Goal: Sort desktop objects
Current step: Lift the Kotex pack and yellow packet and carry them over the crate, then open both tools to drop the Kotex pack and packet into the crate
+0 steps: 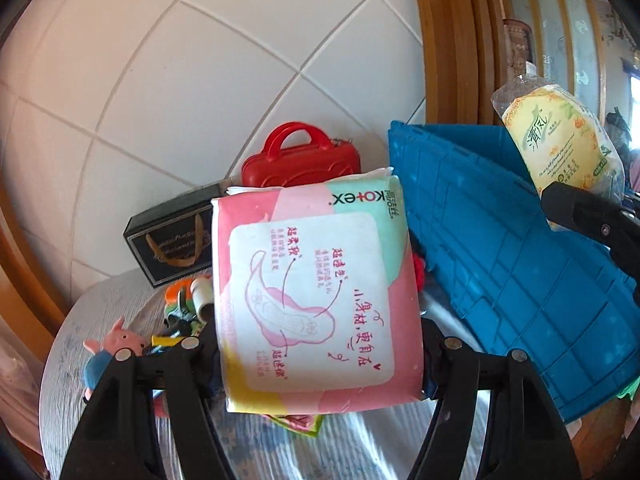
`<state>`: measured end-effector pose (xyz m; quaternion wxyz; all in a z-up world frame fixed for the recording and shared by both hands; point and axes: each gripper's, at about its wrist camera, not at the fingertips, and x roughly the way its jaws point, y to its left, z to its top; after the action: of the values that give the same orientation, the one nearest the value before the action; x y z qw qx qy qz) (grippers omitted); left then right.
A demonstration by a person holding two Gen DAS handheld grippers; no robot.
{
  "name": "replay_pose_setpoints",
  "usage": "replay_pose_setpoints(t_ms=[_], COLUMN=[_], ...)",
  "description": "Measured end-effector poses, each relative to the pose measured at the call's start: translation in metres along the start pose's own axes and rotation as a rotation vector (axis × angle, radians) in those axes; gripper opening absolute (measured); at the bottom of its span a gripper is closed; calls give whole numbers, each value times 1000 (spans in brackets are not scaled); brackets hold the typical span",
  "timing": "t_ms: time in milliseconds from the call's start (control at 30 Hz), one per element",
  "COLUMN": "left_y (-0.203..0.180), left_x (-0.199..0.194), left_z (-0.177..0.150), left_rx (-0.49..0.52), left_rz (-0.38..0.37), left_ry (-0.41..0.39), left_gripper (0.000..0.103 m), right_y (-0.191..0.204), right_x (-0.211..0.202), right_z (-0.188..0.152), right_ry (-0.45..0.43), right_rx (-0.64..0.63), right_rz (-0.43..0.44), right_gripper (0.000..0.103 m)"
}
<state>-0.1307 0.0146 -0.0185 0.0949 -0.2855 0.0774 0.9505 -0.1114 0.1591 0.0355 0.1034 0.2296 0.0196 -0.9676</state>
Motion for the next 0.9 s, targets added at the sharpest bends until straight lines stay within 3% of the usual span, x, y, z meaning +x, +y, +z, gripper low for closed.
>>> replay_pose_setpoints(t_ms=[267,433,700,900], left_y=[-82,-140,-224,-249], left_x=[-6,-1,26,50], left_z=[54,86,125,123], left_rx=[61,132,244,239], left_rz=[-163,-223,-214,-239], left_ry=[-45,-33,38,117], left_gripper=[69,69,69,69], right_y=[-68,-125,-209,-240], right_x=[-60,-83,-68,-63], right_z=[35,41,23,21], right_ry=[-48,-2,127,152], right_rx=[17,31,77,86], right_rz=[-182,-288,-380,-396], right_gripper=[15,15,15,15])
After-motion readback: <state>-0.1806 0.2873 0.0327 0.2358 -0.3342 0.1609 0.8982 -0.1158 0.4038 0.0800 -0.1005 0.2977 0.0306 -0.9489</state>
